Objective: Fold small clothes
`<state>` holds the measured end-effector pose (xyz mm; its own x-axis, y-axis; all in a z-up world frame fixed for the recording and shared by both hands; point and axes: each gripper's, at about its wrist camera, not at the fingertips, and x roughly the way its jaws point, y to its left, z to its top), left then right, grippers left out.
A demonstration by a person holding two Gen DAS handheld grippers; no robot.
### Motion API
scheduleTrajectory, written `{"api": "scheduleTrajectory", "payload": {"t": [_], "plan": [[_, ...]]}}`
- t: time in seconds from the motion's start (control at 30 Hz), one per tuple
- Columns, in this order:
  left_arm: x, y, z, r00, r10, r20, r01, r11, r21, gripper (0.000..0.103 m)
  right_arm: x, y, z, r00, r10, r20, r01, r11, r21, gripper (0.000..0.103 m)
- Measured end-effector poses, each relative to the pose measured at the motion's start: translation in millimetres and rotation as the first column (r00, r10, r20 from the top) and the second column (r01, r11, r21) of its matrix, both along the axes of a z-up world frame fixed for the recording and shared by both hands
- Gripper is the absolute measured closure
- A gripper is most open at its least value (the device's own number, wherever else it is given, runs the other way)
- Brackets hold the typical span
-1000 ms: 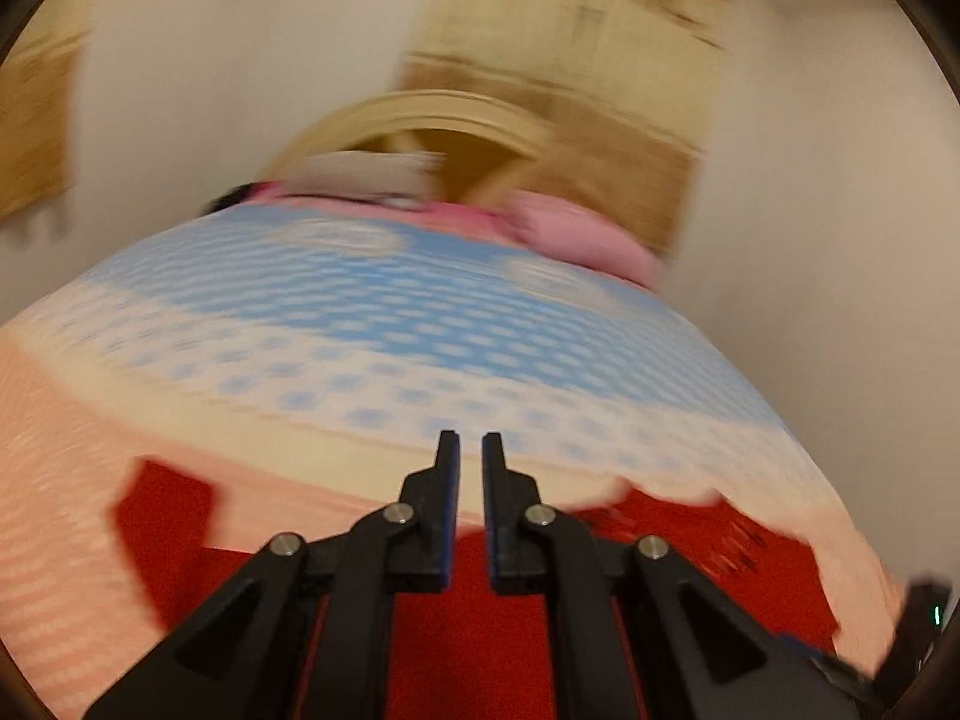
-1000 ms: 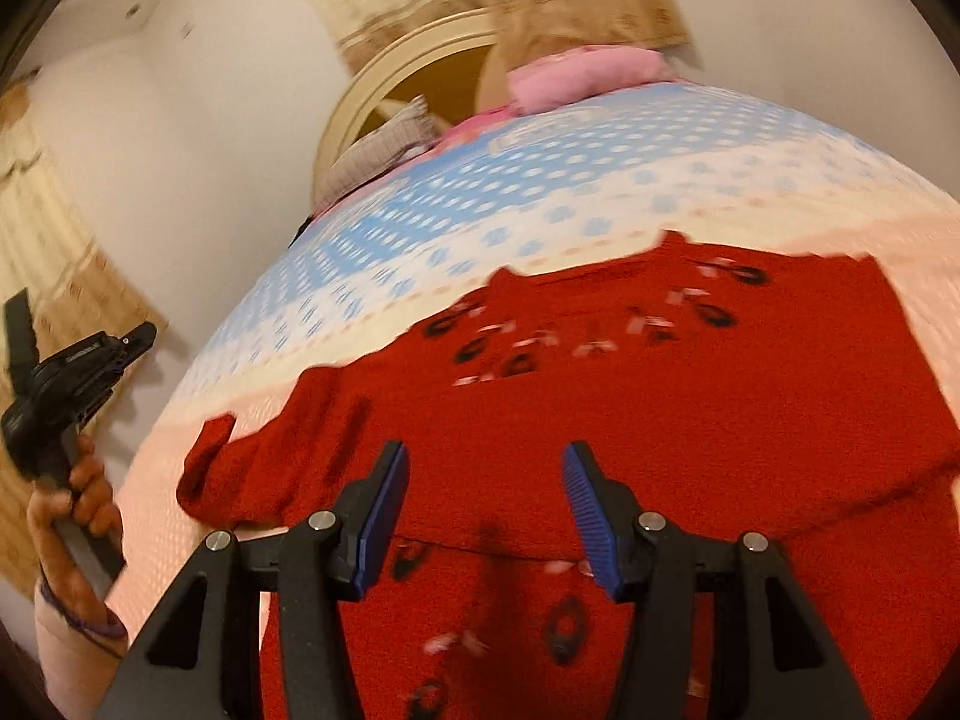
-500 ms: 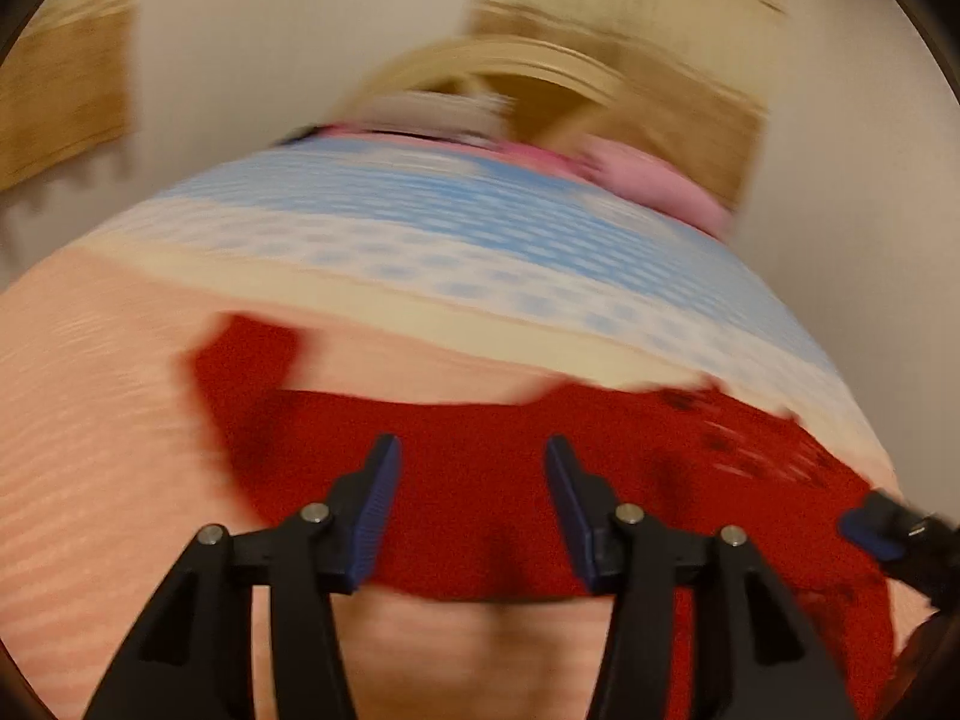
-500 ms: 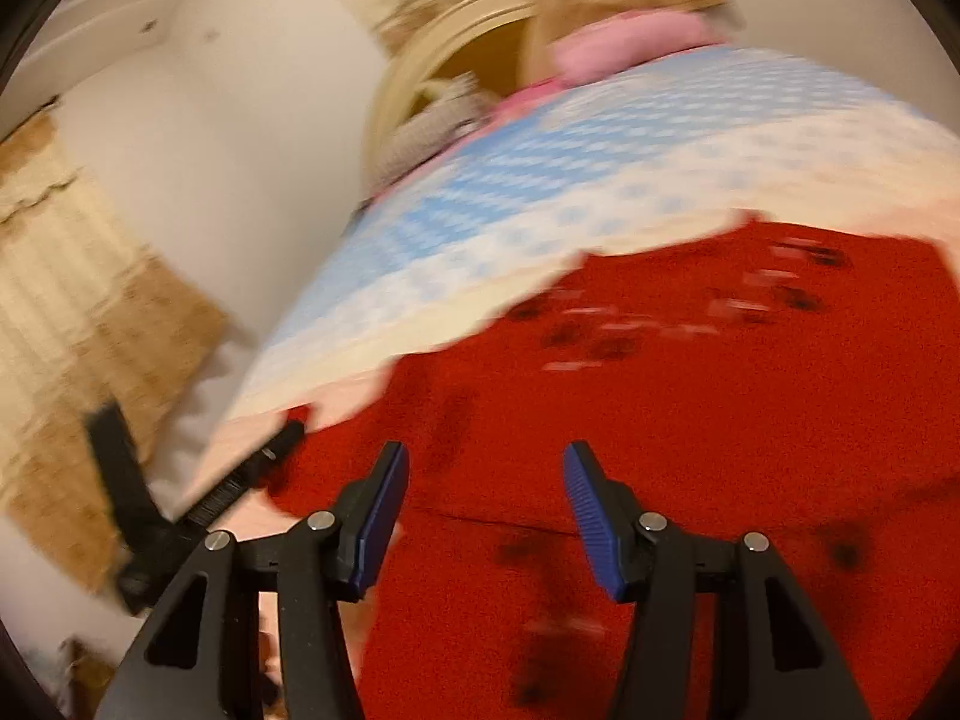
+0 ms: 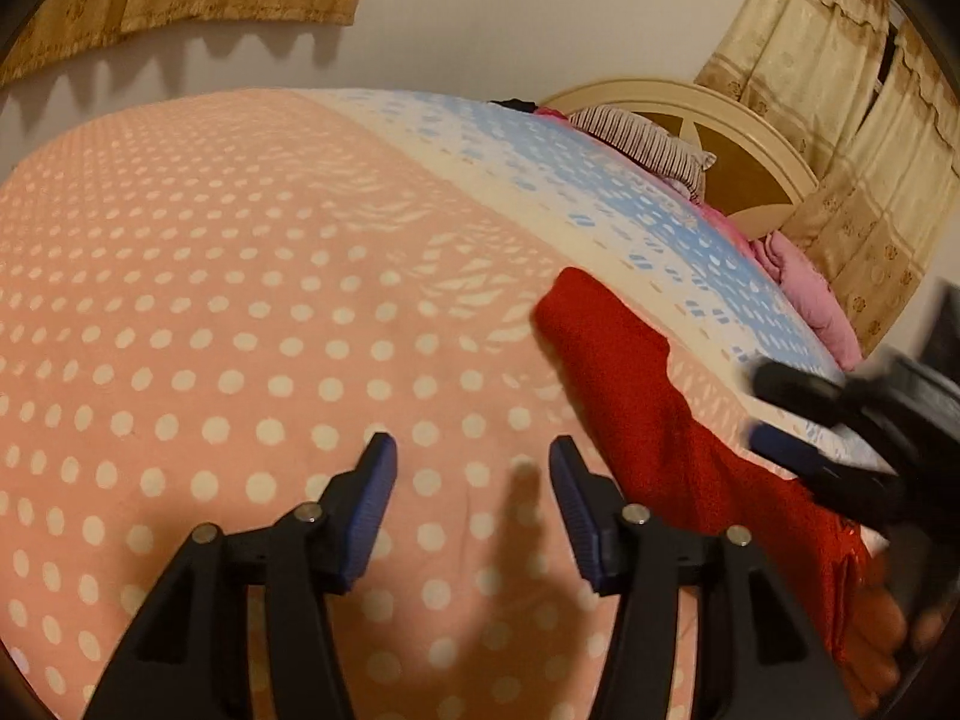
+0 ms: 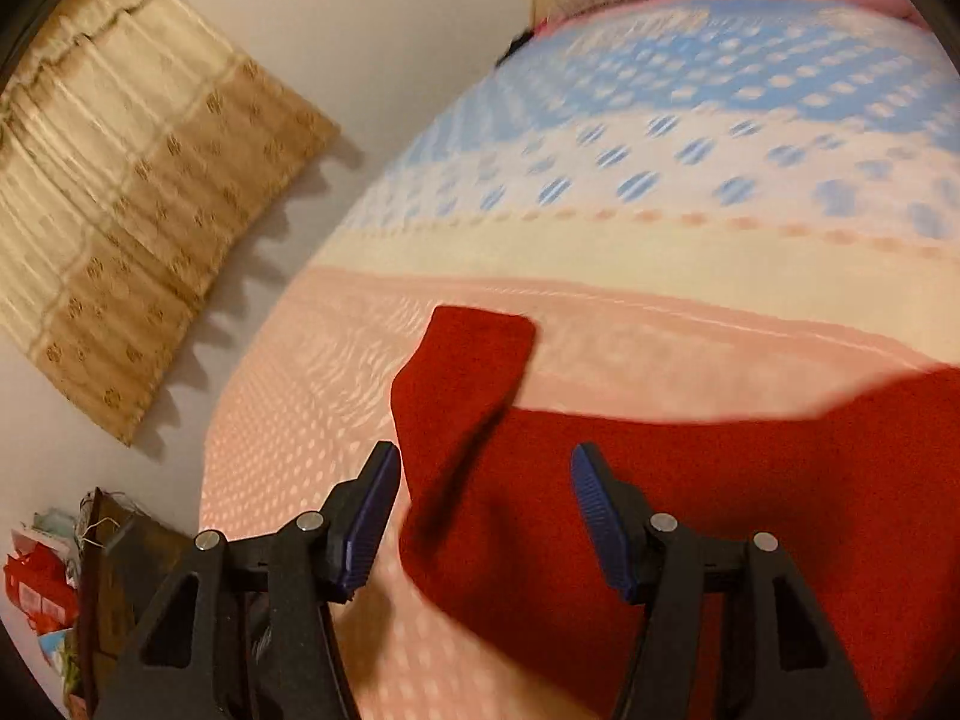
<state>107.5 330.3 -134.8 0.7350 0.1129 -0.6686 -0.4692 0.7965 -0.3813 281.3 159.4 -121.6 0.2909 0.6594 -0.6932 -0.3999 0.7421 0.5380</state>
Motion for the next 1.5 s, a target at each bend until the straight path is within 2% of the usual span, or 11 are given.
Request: {"api": "scheduleTrajectory", "payload": {"t": [0.17,0.23,0.27,0.3,0.33,0.43,0.6,0.87,1.07,1.27,1.5], "plan": [[-13,9,-1,0.998,0.005,0.058,-0.001,0.998,-0.061,0.046,37,52,-35,0.996,0.018,-0.083,-0.025,0.997,-0.079,0.043],[-14,9,-3,0.997,0.003,0.071,0.003,0.997,-0.076,0.044,43,64,-40,0.998,0.004,-0.06,-0.01,0.995,-0.1,0.046],[-14,9,-4,0.997,0.001,0.072,0.004,0.997,-0.075,0.044,43,69,-38,0.999,0.011,-0.04,-0.015,0.993,-0.118,0.054],[-14,9,-4,0.997,0.0,0.072,0.006,0.997,-0.073,0.043,42,75,-36,1.0,0.022,-0.016,-0.024,0.988,-0.155,0.081],[-13,9,-4,0.997,-0.001,0.072,0.006,0.997,-0.072,0.043,42,80,-37,0.999,0.038,-0.011,-0.039,0.981,-0.191,0.097],[-13,11,-4,0.997,0.001,0.077,0.005,0.997,-0.078,0.043,30,77,-26,0.998,0.063,0.03,-0.056,0.98,-0.191,0.097],[-14,10,-4,0.997,0.003,0.077,0.003,0.997,-0.079,0.043,-2,47,37,0.981,0.045,0.189,-0.019,0.99,-0.138,0.097],[-11,11,-5,0.998,0.004,0.064,0.0,0.998,-0.067,0.043,-46,-60,142,0.917,-0.146,0.37,0.174,0.984,-0.041,0.097],[-5,13,-4,0.999,0.0,0.048,0.002,0.999,-0.049,0.043,-84,-182,182,0.835,-0.348,0.426,0.384,0.923,0.001,0.097],[-1,11,-4,1.0,-0.001,0.025,0.001,1.0,-0.021,0.043,-124,-303,162,0.749,-0.516,0.415,0.575,0.818,-0.02,0.097],[7,4,-2,1.0,-0.024,-0.016,0.025,0.999,0.032,0.035,-171,-414,73,0.65,-0.684,0.33,0.743,0.663,-0.089,0.097]]}}
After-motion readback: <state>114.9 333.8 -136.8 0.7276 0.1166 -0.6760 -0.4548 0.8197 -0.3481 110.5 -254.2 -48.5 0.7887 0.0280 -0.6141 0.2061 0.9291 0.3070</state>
